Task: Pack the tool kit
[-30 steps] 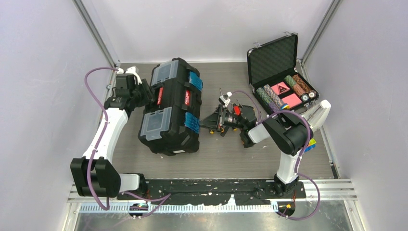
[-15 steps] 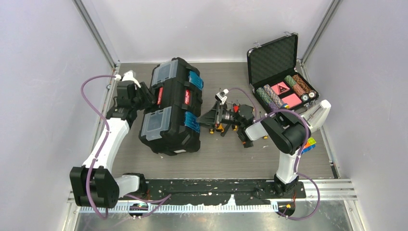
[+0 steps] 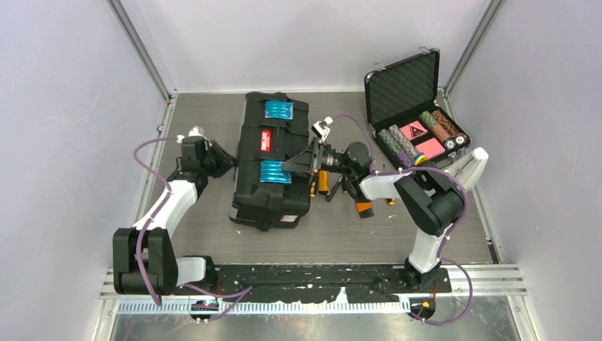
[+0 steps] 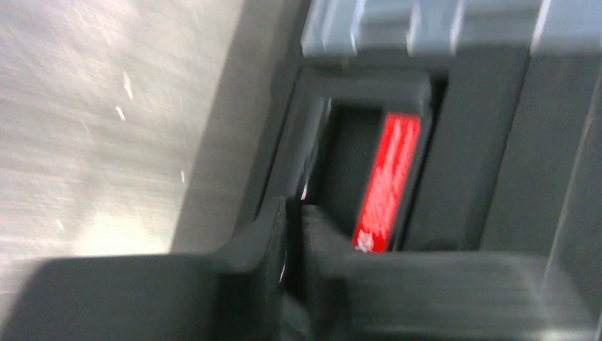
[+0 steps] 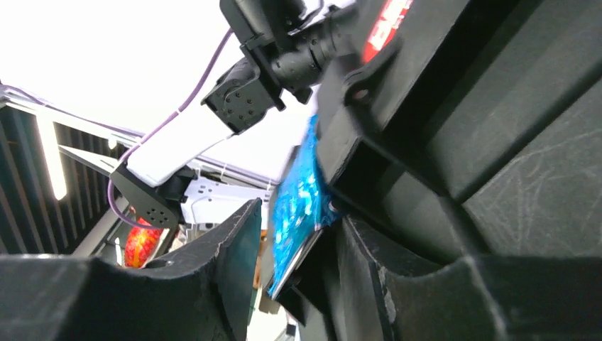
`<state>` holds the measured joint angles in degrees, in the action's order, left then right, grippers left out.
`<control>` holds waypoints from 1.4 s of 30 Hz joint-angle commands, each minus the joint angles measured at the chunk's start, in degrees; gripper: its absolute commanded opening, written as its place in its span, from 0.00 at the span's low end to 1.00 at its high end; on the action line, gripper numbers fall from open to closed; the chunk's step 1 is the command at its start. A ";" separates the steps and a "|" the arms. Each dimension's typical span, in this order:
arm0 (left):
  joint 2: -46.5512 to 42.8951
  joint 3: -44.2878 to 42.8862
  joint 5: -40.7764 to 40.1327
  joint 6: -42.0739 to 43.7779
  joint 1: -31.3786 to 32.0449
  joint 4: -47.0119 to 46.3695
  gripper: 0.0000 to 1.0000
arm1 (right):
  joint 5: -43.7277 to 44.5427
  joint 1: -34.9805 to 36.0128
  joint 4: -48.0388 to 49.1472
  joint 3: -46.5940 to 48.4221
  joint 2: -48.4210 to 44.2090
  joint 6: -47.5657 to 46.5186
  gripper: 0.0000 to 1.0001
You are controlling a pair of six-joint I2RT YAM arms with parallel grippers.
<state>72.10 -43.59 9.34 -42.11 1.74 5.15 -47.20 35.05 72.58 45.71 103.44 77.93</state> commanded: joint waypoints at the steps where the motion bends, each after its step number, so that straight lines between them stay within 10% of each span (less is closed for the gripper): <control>1: 1.61 2.90 13.01 -5.06 3.94 6.44 0.00 | 3.04 1.59 -5.02 2.95 -1.12 -3.66 0.48; 13: -0.68 -0.77 9.98 -2.64 5.31 9.92 0.02 | 3.37 1.56 -16.53 4.08 -4.24 -10.25 0.46; 30: -19.88 -7.31 -0.24 9.96 -4.12 26.50 0.96 | 9.69 1.58 -55.42 16.54 -10.77 -30.49 0.50; 42: -22.51 -3.84 16.47 6.60 4.77 21.46 0.99 | 11.51 1.60 -60.11 18.97 -11.98 -32.23 0.50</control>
<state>49.19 -49.34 21.12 -35.53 2.63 28.95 -41.85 37.36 14.39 62.87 93.17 48.60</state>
